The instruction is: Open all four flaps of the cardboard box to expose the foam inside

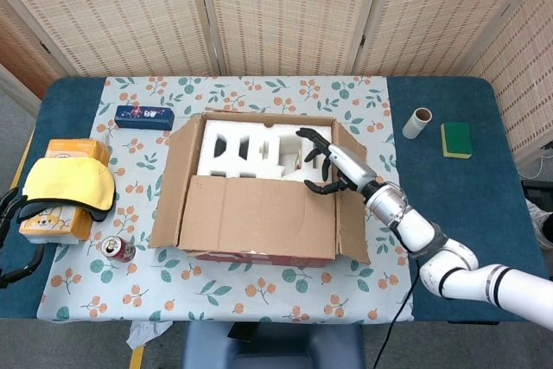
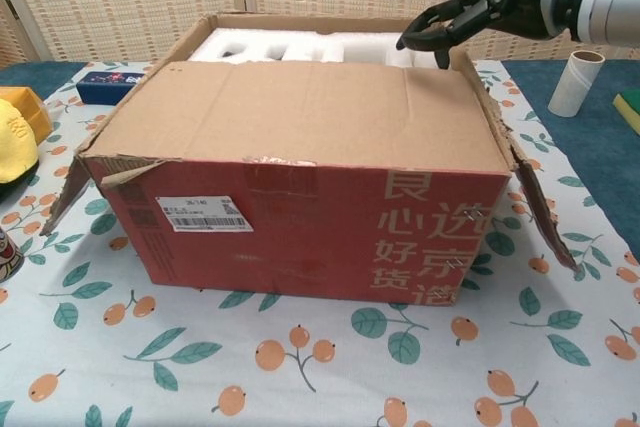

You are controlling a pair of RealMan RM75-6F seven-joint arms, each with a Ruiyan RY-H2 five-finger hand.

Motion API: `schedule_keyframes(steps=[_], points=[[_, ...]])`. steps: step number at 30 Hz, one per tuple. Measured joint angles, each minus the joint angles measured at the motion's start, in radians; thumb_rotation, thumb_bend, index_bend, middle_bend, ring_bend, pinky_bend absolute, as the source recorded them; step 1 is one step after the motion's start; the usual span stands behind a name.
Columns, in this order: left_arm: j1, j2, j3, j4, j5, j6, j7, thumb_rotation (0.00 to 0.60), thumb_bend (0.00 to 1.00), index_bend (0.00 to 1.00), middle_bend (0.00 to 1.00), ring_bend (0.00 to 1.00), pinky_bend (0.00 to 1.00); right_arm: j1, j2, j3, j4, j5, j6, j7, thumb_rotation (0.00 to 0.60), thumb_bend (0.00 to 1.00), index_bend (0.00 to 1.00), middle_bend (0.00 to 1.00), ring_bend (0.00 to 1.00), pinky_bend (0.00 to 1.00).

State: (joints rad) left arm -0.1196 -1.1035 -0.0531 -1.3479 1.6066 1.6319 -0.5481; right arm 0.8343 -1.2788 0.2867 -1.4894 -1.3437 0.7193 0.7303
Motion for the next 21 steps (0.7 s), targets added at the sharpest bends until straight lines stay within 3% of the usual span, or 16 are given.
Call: schedule_keyframes(steps=[13,21], points=[[0.000,0.001,-0.002,0.000,-0.004,-0.001,-0.001,0.600,0.48,0.00,0.00,0.00,0.00,0.010,-0.013,-0.023,0.014,-0.032,-0.017,0.060,0.600,0.43,0.00,0.00,0.30,0.53],[-0.002,0.002,-0.003,-0.001,0.000,0.002,-0.001,0.600,0.48,0.00,0.00,0.00,0.00,0.009,0.006,-0.036,-0.045,-0.066,-0.008,0.091,0.600,0.43,0.00,0.00,0.30,0.53]])
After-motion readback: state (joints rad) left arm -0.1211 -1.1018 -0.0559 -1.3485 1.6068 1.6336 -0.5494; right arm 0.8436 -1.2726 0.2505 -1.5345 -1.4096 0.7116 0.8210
